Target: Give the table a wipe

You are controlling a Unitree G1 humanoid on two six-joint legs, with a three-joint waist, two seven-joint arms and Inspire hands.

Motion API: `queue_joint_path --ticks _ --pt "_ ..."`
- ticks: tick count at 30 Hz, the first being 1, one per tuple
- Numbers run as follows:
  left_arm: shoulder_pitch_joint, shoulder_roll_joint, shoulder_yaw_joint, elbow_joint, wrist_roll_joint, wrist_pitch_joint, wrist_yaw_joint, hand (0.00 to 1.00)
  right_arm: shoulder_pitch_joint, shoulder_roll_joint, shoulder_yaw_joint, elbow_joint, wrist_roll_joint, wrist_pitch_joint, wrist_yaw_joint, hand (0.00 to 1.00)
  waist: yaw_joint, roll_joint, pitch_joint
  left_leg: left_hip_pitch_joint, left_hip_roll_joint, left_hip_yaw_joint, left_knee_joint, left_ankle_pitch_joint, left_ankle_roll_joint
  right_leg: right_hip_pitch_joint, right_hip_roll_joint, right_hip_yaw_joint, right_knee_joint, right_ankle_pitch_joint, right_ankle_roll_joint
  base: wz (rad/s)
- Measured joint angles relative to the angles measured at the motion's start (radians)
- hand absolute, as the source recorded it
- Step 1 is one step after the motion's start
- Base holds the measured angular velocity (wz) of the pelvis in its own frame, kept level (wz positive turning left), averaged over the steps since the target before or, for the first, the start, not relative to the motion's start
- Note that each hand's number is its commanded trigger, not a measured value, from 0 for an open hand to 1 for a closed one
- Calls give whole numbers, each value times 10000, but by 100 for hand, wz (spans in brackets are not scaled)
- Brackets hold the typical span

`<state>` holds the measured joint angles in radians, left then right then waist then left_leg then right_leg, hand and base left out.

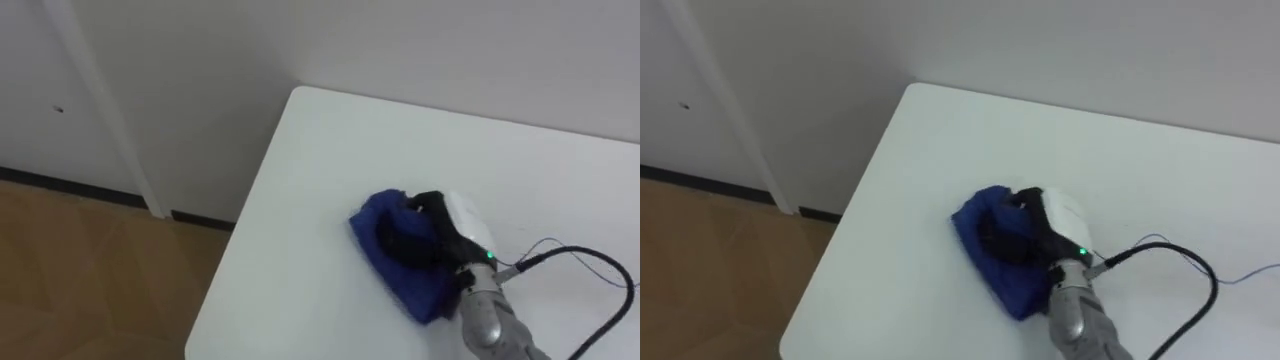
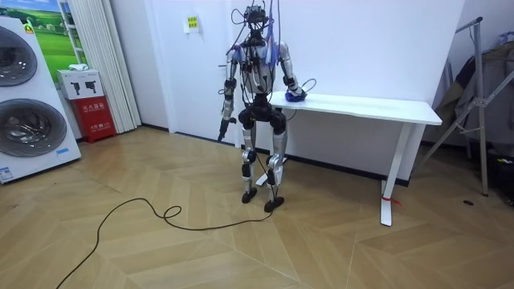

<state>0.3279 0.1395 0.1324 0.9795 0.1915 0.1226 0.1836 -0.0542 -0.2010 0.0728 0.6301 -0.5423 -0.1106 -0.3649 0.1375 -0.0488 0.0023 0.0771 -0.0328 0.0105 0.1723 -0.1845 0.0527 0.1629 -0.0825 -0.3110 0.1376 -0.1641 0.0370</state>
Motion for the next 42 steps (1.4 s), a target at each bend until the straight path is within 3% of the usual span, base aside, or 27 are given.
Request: queue_joint_path --ticks 5,9,13,14,17,21,23,25,26,27,29,31,33,35,37,40,42 --pt "636 244 785 -92 5 9 -13 0 -183 -634 -1767 1467 181 -53 -567 100 -335 -65 -44 33 -58 -91 -9 56 71 118 -62 -210 -14 -1 22 11" --pt "727 341 1230 -167 0 -13 -50 0 74 -673 -2521 1857 182 -228 -839 100 -730 -115 -108 51 -57 -101 -16 57 72 131 -59 -219 -18 -3 23 4" --pt "481 411 1440 -188 18 -178 -35 0 540 -859 -3077 2027 398 -275 -949 100 -954 -190 -233 61 -59 -108 -47 56 72 167 -55 -183 -18 -3 23 1" --pt "465 406 1437 -267 25 -202 -33 0 579 -852 -3261 2134 404 -309 -977 100 -1115 -224 -231 124 -63 -100 -37 56 72 276 -55 -182 -22 -2 23 5" --pt "444 375 1438 -617 263 -244 -38 0 881 -857 -3823 2229 377 -315 -1026 100 -1152 -258 -230 248 -50 -57 -59 31 85 332 -52 -181 -15 -3 23 -3" --pt "345 375 1433 -662 449 -301 -192 0 1142 -865 -3912 2117 296 -313 -1153 100 -1158 -268 -223 244 -31 58 -52 28 87 328 -51 -168 -8 -2 24 -11" --pt "355 373 1382 -626 393 -358 -212 0 1142 -861 -3725 1733 45 -48 -1067 100 -1024 -274 -209 256 18 192 -58 22 79 270 -35 -144 24 -3 25 -20" --pt "340 334 1192 -555 348 -343 -188 0 1162 -828 -3305 1087 -340 508 -977 100 -913 -233 -201 314 45 256 -58 5 52 272 -17 -64 35 -3 25 -22" --pt "332 318 950 -552 313 -327 -190 0 1165 -829 -2971 606 -587 966 -880 100 -776 -195 -164 336 68 326 -65 -5 33 221 15 82 67 -2 24 -35" --pt "249 304 716 -444 290 -314 -190 0 1162 -823 -2523 93 -894 1396 -654 100 -608 -165 -146 327 123 448 -82 -6 10 90 44 179 165 4 13 -36" --pt "-83 282 489 -142 349 -220 -190 0 1163 -730 -1629 -893 -1517 1892 -212 100 -285 -178 -113 218 228 695 -70 -25 -47 -127 147 448 193 55 -71 -39" --pt "-395 284 266 26 362 -99 -191 0 886 -649 -447 -1564 -2167 2162 237 100 0 -196 -77 125 329 832 -57 -7 -106 -281 228 553 208 119 -170 -27" --pt "-493 280 -67 61 363 -60 -198 0 310 -591 630 -1850 -2483 2277 761 100 217 -230 -60 55 368 815 -58 20 -154 -354 274 543 219 131 -189 -3" --pt "-558 260 -313 -59 380 -96 -206 0 -576 -460 1506 -1868 -2491 2401 1463 100 588 -298 16 -62 360 688 -53 52 -205 -421 325 455 175 142 -208 20" --pt "-454 262 -334 -172 369 -46 -208 0 -955 -461 1627 -1667 -2457 2308 1724 100 703 -361 75 -160 365 383 -31 70 -225 -410 312 230 142 140 -210 48" --pt "-2 263 -315 -174 361 149 -207 0 -1115 -531 1502 -1268 -2278 2201 1613 100 774 -353 79 -147 350 116 -29 77 -226 -248 273 -321 128 130 -194 34" --pt "224 261 -283 -128 355 244 -218 0 -906 -602 1401 -1065 -2128 1950 1419 100 770 -347 82 -144 345 71 -7 75 -226 -234 274 -398 125 129 -191 18"
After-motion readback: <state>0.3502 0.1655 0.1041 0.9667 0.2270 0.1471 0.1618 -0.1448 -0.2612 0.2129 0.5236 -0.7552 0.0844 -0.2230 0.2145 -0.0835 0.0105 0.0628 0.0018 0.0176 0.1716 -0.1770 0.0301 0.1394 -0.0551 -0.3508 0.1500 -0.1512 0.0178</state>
